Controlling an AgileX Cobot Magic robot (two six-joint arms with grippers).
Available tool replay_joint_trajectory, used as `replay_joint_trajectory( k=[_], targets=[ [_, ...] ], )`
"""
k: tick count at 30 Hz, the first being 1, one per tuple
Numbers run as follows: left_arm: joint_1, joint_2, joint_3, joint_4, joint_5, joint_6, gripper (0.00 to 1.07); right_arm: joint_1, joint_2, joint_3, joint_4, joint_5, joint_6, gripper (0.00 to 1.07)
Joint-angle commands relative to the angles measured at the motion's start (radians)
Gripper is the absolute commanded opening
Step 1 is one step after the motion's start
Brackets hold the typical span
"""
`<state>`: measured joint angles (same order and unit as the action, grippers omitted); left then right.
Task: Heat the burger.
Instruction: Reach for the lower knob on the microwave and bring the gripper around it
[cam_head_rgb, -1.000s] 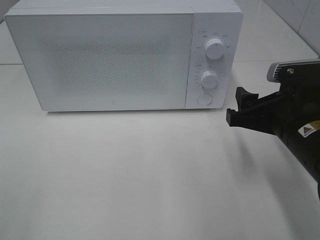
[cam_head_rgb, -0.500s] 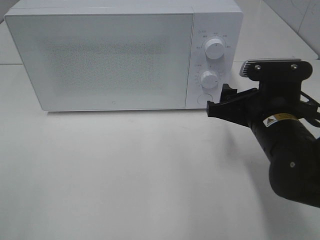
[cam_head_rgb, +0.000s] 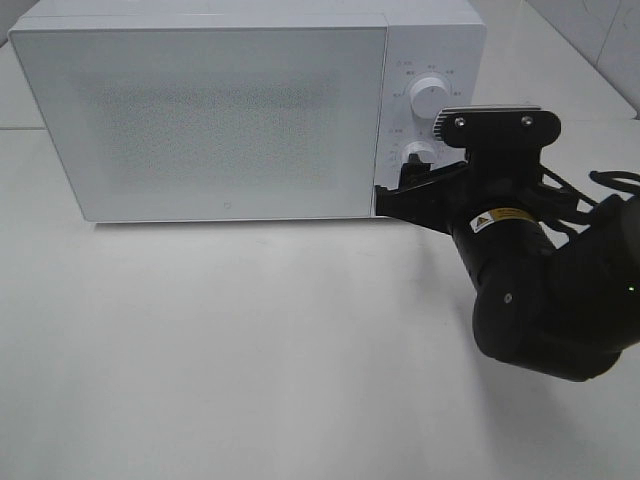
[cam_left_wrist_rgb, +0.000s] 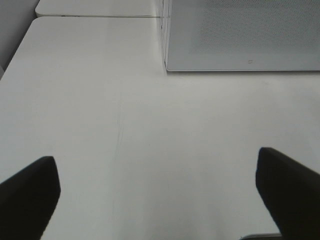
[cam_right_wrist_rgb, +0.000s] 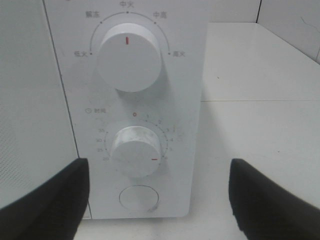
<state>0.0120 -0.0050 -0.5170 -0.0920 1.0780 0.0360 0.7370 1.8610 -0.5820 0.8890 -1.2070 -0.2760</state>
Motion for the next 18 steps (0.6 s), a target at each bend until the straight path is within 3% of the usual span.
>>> replay_joint_trajectory(
  k=[1,18],
  targets=[
    [0.001,-0.023,0.0,-0.007,-0.006,-0.001,1.0,0.002,0.038,-0.038,-0.05,-0.035,-0.007,0.75],
    [0.001,-0.023,0.0,-0.007,-0.006,-0.001,1.0,-0.044,0.141,-0.144,-0.082,-0.048,-0.002,0.75]
  ],
)
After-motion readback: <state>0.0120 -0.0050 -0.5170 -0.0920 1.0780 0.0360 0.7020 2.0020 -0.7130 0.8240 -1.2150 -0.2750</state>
